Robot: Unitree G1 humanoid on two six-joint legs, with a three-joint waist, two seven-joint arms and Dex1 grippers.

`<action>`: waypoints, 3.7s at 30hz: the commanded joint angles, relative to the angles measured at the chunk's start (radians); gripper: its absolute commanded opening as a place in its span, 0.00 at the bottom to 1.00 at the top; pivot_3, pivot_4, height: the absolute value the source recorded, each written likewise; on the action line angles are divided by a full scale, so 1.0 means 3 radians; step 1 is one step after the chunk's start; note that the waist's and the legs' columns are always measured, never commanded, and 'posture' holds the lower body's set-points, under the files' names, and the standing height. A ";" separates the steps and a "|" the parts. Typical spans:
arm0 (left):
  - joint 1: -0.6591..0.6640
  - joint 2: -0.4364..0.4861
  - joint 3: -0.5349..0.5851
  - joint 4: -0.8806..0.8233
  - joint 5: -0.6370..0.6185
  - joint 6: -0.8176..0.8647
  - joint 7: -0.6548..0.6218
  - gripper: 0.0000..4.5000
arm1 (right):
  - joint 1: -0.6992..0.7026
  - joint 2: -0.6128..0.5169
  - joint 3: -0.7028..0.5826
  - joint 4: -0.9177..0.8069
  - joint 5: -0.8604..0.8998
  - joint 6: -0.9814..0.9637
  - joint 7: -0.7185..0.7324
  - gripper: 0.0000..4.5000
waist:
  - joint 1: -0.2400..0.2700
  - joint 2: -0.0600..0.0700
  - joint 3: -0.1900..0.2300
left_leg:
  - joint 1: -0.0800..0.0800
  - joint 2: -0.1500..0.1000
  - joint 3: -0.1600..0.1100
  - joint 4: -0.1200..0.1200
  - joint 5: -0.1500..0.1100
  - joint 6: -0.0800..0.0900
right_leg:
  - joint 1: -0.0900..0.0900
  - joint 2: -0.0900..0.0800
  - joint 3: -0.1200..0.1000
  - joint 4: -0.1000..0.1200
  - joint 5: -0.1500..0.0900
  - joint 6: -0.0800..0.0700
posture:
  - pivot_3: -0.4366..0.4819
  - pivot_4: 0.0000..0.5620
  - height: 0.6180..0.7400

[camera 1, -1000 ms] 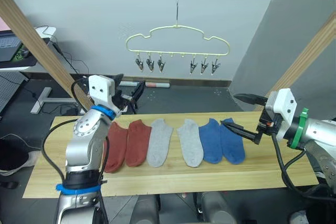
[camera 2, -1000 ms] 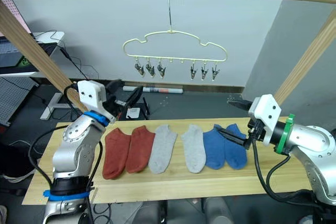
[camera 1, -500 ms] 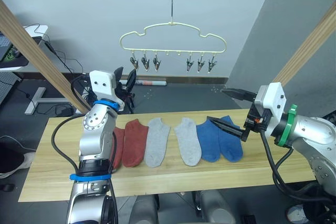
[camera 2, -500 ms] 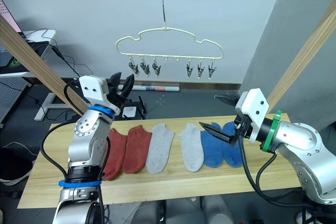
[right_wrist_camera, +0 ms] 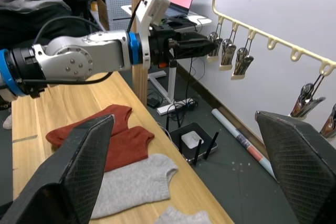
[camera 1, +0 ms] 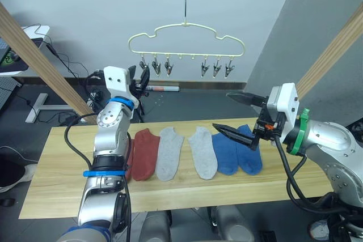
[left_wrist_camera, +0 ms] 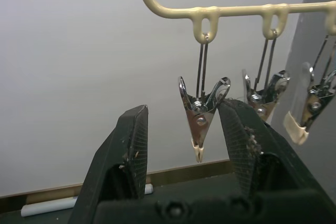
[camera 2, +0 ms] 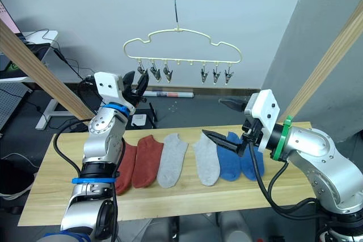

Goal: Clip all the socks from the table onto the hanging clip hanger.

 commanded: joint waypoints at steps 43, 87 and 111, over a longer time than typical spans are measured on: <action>-0.0218 0.0036 -0.0089 -0.0052 -0.0018 -0.0183 -0.0288 0.02 | 0.0677 0.0163 0.0144 0.0536 -0.0847 -0.0212 -0.0625 1.00 | 0.0001 -0.0001 0.0005 | -0.0051 -0.0003 -0.0007 0.0003 0.0001 -0.0001 | -0.0052 -0.0001 -0.0006 0.0009 0.0001 0.0002 | 0.22 0.48 1.00; 0.0014 0.0369 -0.0021 -0.1247 -0.0920 0.1525 -0.0827 0.02 | -0.0819 0.0739 0.1247 0.2036 -0.2138 -0.0891 0.0012 0.00 | -0.0003 0.0031 0.0046 | -0.0049 -0.0002 -0.0020 0.0004 0.0001 -0.0002 | -0.0053 0.0003 -0.0012 0.0020 0.0002 0.0001 | 0.27 0.50 1.00; 0.0143 0.0419 -0.0035 -0.1553 -0.1201 0.2023 -0.0914 0.02 | -0.2168 0.1827 0.1565 0.3693 -0.2491 -0.1469 0.0222 0.00 | 0.0022 0.0014 0.0061 | -0.0057 -0.0004 -0.0019 0.0004 0.0002 -0.0003 | -0.0060 -0.0008 -0.0015 0.0020 0.0013 -0.0016 | 0.29 0.47 1.00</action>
